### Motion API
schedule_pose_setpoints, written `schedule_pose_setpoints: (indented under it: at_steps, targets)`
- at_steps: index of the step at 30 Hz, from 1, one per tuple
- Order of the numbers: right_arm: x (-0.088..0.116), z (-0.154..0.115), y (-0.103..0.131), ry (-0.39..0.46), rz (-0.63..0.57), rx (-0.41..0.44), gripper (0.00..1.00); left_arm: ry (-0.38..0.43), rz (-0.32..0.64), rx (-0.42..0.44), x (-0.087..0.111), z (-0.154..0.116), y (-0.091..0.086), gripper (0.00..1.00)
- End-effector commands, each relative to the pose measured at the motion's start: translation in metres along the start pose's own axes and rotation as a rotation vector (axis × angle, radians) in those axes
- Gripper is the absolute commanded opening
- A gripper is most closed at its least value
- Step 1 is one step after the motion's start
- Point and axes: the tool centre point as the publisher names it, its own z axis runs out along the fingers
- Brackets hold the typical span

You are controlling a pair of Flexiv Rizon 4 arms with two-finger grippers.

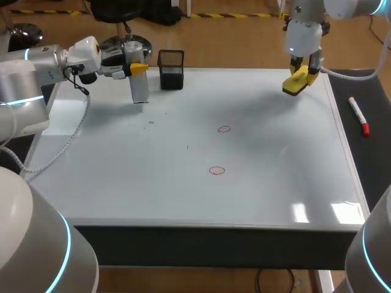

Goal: Pick up the inspection probe, press it on each red-marked spot on the whiteboard one by one, put down the probe, pick up the eraser, and wipe off all the red marks.

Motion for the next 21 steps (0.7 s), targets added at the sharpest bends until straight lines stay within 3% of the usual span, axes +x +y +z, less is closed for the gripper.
schedule_pose_setpoints:
  at_steps: [1, 21]
  targets:
    - [-0.005, 0.000, -0.010, 0.011, 0.008, -0.016, 0.00, -0.003, 0.002, 0.000, 0.001, 0.001, -0.001, 0.00]
    - [-0.002, -0.011, -0.024, -0.034, 0.048, 0.025, 0.00, -0.003, 0.002, 0.000, 0.001, 0.001, -0.001, 0.00]
